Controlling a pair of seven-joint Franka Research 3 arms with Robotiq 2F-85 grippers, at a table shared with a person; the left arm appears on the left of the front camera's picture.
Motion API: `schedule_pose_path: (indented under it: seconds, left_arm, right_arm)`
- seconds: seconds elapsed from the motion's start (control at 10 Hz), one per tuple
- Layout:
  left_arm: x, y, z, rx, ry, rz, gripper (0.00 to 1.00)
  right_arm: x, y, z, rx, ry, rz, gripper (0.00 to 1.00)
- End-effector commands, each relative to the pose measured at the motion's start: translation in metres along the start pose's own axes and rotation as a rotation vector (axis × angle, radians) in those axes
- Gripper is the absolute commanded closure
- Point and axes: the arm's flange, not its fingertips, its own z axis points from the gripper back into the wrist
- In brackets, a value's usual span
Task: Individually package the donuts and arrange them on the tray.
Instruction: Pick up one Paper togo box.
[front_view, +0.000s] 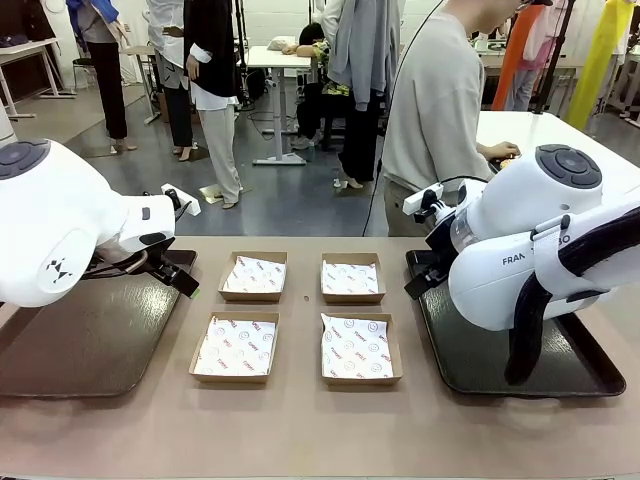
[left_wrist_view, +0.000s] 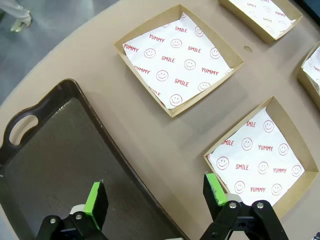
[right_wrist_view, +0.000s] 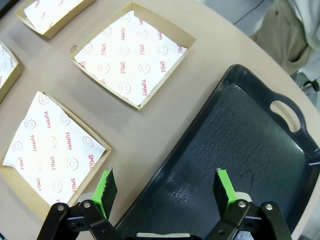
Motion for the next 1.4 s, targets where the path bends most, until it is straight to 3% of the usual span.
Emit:
schedule_pose_path:
  seconds: [0.0,0.3,0.4,0.5,0.6,0.8,1.0,1.1,1.2,1.3]
  left_arm:
    - [0.0,0.0,0.0,0.0,0.0,0.0,0.0]
    - [0.0,0.0,0.0,0.0,0.0,0.0,0.0]
    - [0.0,0.0,0.0,0.0,0.0,0.0,0.0]
    - [-0.019,-0.006,0.034,0.034,0.014,-0.062,0.0]
    - [-0.037,-0.007,0.063,0.005,0.022,-0.065,0.0]
    - [-0.071,-0.003,0.101,-0.061,0.152,-0.072,0.0]
    - [-0.094,-0.013,0.12,-0.186,0.228,-0.089,0.0]
    - [-0.099,-0.021,0.121,-0.155,0.236,-0.077,0.0]
    - [-0.018,0.006,0.101,-0.118,0.206,-0.077,0.0]
    - [-0.018,0.006,0.101,-0.118,0.206,-0.077,0.0]
  right_arm:
    - [0.0,0.0,0.0,0.0,0.0,0.0,0.0]
    - [0.0,0.0,0.0,0.0,0.0,0.0,0.0]
    - [-0.019,0.014,0.03,-0.049,0.027,0.11,0.0]
    - [-0.038,0.023,0.062,-0.046,0.059,0.147,0.0]
    - [-0.056,0.026,0.091,-0.006,0.122,0.132,0.0]
    - [-0.092,0.033,0.141,0.088,0.295,0.062,0.0]
    - [-0.123,0.041,0.163,0.141,0.357,-0.015,0.0]
    - [-0.135,0.041,0.163,0.143,0.366,-0.033,0.0]
    - [-0.036,0.022,0.152,0.097,0.349,0.034,0.0]
    - [-0.036,0.022,0.152,0.097,0.349,0.034,0.0]
